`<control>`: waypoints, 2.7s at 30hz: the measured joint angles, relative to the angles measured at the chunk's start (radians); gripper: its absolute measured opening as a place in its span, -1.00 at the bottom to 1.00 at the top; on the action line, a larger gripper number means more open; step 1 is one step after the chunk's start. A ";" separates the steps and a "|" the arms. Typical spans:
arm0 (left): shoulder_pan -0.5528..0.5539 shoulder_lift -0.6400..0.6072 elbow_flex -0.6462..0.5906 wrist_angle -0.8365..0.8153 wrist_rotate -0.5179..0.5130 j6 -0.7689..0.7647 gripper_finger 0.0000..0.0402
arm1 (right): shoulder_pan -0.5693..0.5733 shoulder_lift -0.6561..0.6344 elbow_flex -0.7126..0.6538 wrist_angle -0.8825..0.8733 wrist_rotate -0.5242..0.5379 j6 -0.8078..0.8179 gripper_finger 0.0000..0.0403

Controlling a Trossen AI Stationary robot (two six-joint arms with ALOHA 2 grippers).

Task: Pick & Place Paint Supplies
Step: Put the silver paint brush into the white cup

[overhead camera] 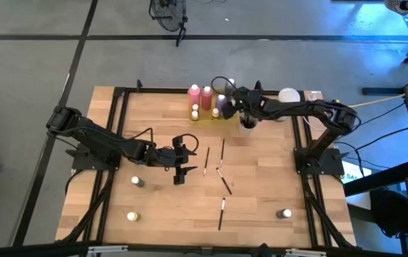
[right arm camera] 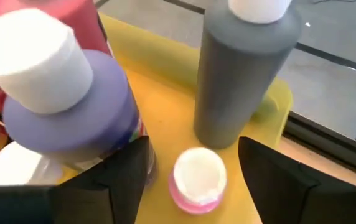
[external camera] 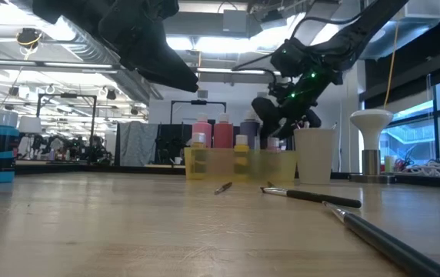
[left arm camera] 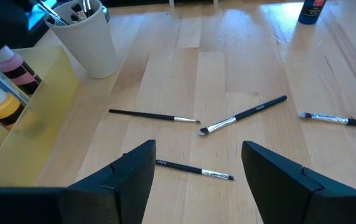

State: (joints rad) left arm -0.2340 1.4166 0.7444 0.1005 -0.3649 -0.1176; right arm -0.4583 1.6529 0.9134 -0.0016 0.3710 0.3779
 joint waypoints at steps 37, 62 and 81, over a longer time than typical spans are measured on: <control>0.000 0.000 0.000 -0.015 0.014 0.000 0.17 | 0.267 -0.501 0.000 -0.306 -1.078 -0.085 0.23; 0.000 0.000 0.000 -0.071 0.098 0.052 0.16 | 0.666 -0.213 0.000 -0.286 -0.329 0.066 0.18; -0.002 0.000 0.000 -0.096 0.095 0.009 0.16 | 0.668 0.066 0.070 -0.186 -0.315 0.159 0.09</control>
State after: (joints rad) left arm -0.2357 1.4166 0.7444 0.0047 -0.2699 -0.1087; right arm 0.2092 1.7187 0.9833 -0.1879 0.0561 0.5369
